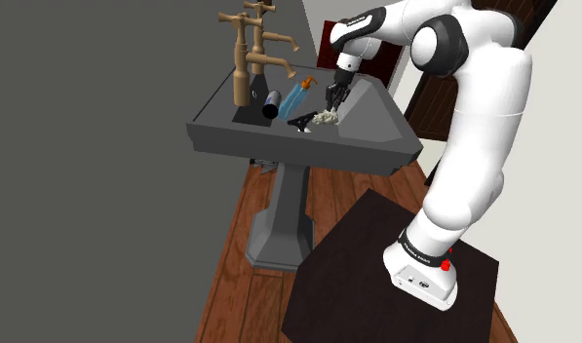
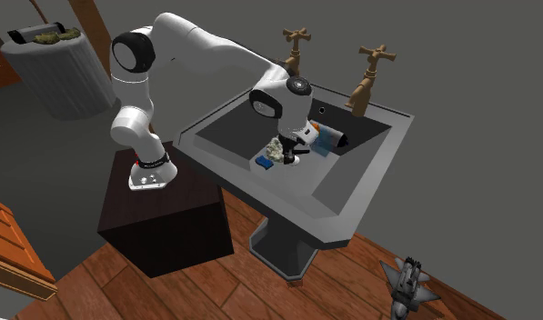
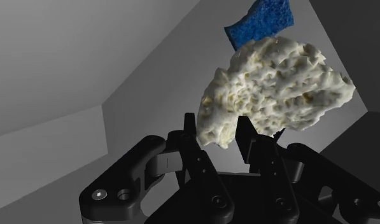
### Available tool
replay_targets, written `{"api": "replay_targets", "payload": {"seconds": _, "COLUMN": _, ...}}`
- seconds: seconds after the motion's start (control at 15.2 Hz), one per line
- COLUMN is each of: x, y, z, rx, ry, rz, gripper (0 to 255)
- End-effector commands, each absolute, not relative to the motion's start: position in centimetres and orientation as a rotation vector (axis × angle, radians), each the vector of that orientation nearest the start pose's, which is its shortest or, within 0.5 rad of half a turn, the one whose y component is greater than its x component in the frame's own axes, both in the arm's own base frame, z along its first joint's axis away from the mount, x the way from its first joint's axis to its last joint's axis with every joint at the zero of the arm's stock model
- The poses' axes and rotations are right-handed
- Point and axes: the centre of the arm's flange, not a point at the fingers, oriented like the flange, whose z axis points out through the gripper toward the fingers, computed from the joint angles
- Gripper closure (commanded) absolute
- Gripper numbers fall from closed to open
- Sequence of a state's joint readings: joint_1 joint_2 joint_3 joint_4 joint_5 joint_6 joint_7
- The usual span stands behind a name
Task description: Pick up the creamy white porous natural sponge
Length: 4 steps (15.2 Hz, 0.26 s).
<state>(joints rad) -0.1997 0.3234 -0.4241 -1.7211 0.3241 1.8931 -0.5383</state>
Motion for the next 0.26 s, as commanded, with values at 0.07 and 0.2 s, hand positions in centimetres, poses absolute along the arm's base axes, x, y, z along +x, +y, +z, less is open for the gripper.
{"api": "replay_targets", "payload": {"seconds": 0.07, "x": 53.62, "y": -32.97, "z": 41.84, "rx": -2.923, "ry": 0.287, "rz": 0.007, "gripper": 255}}
{"api": "replay_targets", "payload": {"seconds": 0.2, "x": 53.61, "y": -32.97, "z": 41.92, "rx": -2.923, "ry": 0.287, "rz": 0.007, "gripper": 255}}
